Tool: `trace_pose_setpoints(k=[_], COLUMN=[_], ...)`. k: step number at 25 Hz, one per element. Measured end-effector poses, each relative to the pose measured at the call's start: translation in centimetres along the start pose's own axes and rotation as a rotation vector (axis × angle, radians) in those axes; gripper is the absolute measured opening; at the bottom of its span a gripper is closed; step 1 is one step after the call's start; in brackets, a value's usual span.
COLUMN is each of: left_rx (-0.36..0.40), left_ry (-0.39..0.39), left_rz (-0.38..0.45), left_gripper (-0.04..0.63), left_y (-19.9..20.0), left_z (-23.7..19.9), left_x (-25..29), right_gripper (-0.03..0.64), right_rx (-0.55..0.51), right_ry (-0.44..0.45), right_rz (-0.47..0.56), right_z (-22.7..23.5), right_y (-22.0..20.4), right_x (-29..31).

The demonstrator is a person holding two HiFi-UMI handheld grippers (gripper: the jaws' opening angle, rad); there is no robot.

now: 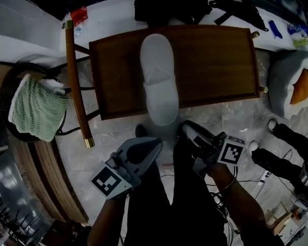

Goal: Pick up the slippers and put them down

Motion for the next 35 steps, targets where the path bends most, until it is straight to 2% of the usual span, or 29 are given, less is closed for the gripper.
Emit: trace_pose_setpoints(k=[5, 11, 15, 17, 22, 25, 29, 33, 35], left_rx=[0.123, 0.197, 0.325, 0.36, 0.457, 0.508, 0.537, 0.482, 0.478], left_ry=[-0.007, -0.028, 0.024, 0.041, 0.07, 0.094, 0.13, 0.084, 0.079], left_rz=[0.076, 0.128, 0.149, 0.183, 0.25, 0.266, 0.276, 0.289, 0.287], left_gripper=[0.003, 0.003, 0.003, 0.003, 0.003, 0.003, 0.003, 0.003, 0.003], left_y=[7.9, 15.6, 22.1, 24.3, 28.6, 30.4, 31.2, 30.5, 30.2], left_z=[1.9, 9.6, 10.8, 11.9, 15.1, 16.9, 18.1, 18.1, 18.0], left_x=[-1.3, -5.1, -6.3, -7.7, -10.6, -11.8, -13.2, -13.5, -13.3], right_gripper=[0.051, 0.04, 0.04, 0.04, 0.038, 0.038, 0.038, 0.035, 0.034], right_rx=[-0.214, -0.532, -0.814, -0.941, -1.146, -1.221, -1.228, -1.193, -1.195], right_ry=[0.09, 0.162, 0.214, 0.211, 0.235, 0.227, 0.217, 0.202, 0.186], right_rz=[0.04, 0.035, 0.088, 0.101, 0.123, 0.128, 0.143, 0.135, 0.126], right_z=[-8.9, -22.9, -30.7, -33.7, -39.7, -41.7, -42.4, -41.5, -41.1], right_y=[4.6, 5.5, 9.5, 10.0, 9.8, 9.3, 9.1, 9.1, 9.0], right_x=[0.3, -2.9, -3.8, -4.5, -5.5, -6.2, -7.0, -7.4, -7.4])
Point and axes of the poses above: the fingertips, and each gripper's own axes: x forward along the fingers, z to its right, y out of its top, the point moved 6 cm from there along -x, backward along the fingers, and after that the axes turned 9 degrees about -z, right-handed, at the moved point
